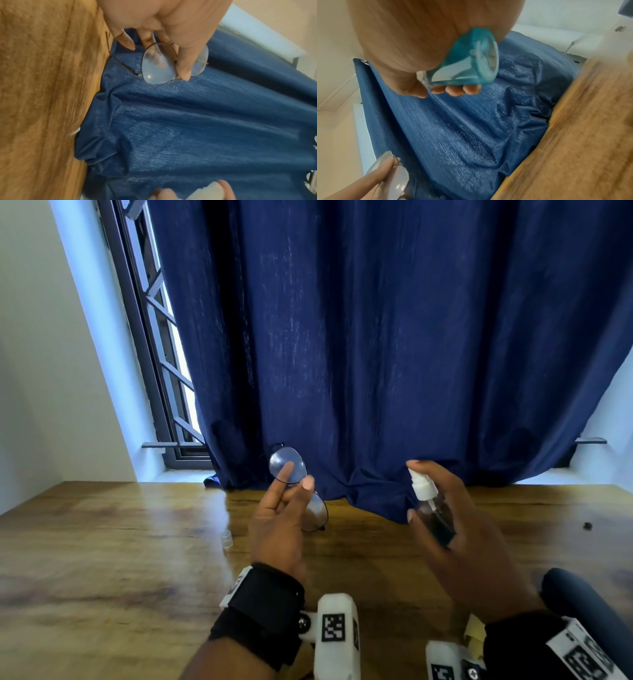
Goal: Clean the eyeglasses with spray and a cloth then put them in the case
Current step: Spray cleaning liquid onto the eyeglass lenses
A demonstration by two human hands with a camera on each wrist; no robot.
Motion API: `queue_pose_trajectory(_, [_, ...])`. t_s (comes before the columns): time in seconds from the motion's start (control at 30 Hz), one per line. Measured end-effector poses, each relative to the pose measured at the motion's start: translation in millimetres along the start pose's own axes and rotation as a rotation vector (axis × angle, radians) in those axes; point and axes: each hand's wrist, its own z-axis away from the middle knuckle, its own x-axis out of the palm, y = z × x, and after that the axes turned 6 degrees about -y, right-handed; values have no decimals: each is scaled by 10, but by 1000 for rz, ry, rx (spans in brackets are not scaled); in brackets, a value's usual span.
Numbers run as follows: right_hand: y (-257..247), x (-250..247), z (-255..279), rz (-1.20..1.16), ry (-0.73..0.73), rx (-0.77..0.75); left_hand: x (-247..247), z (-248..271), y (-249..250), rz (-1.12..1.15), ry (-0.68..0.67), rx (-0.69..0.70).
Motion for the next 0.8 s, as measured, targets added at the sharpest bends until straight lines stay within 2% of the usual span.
queue_pose_trajectory(0.2, [34,93,11,-41,-65,31,-10,-20,-38,70,-15,-18])
queue_pose_trajectory(0.4, [5,93,1,-186,20,112,19,9,-37,52,-74,-31])
queue_pose_trajectory(0.5, [52,120,-2,-328,69,291,60,31,-50,112,-159,-43])
queue_pose_trajectory(0.57, [74,137,-25,-443,26,465,94,54,-71,187,-259,-73])
queue_pose_trajectory(0.63, [46,162,-41,-534,-71,577,103,79,-115,232,-365,-105])
queue_pose_trajectory(0.7, [4,183,-39,-666,-126,610,112,91,-176,249,-467,-125])
queue_pose_trajectory(0.8, [-24,197,-17,-807,-54,563,127,124,-219,190,-506,-124])
